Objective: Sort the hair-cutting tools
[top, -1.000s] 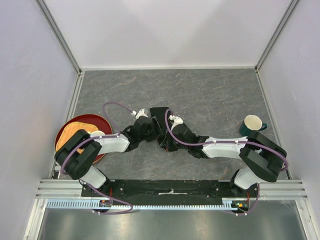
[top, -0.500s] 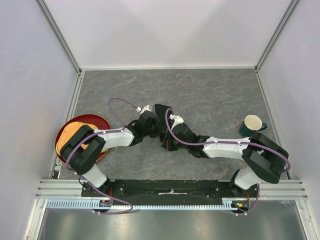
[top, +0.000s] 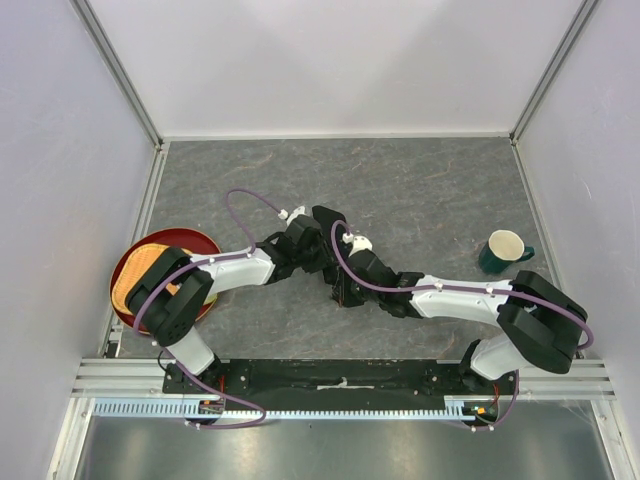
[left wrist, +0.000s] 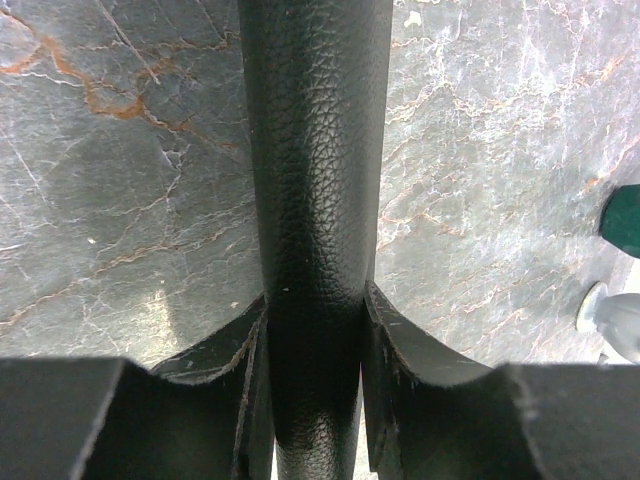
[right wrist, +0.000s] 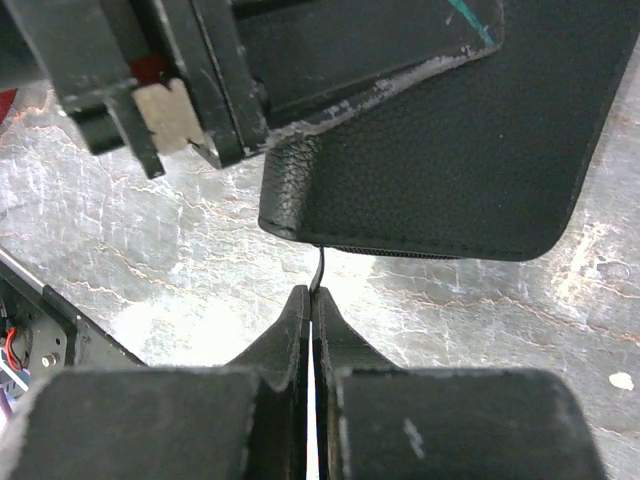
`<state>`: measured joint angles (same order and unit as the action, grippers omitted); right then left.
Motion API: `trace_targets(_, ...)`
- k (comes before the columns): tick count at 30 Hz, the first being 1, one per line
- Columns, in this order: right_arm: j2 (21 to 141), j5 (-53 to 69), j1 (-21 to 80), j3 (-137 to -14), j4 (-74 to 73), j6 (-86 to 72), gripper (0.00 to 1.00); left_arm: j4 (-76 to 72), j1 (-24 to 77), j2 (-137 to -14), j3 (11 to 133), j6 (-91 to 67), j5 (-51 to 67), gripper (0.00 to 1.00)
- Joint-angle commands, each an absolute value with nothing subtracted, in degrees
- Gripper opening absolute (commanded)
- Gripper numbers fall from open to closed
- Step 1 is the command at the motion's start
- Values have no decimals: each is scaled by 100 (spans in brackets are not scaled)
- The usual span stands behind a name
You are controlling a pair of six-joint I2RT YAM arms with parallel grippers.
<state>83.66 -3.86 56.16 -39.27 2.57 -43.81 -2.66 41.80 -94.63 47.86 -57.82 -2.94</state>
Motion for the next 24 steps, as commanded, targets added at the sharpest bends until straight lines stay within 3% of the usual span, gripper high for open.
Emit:
trace_targets(1, 8455, -290, 5660, -3832, -369, -4500, 0, -193, 4034, -9835, 4852, -5651, -1213, 25)
trace_targets(11, 8754, -360, 5054, -3455, -317, -4605, 0, -185, 3999, -9826, 4825, -5563, -1090, 18)
trace_targets(18, 8798, -334, 4887, -3270, -185, -4597, 0, -185, 3955, -9826, 4843, -5537, -967, 2)
trace_targets(24, 8369, -518, 4878, -3287, -71, -4325, 0, -202, 3911, -9493, 4887, -5353, -642, 2)
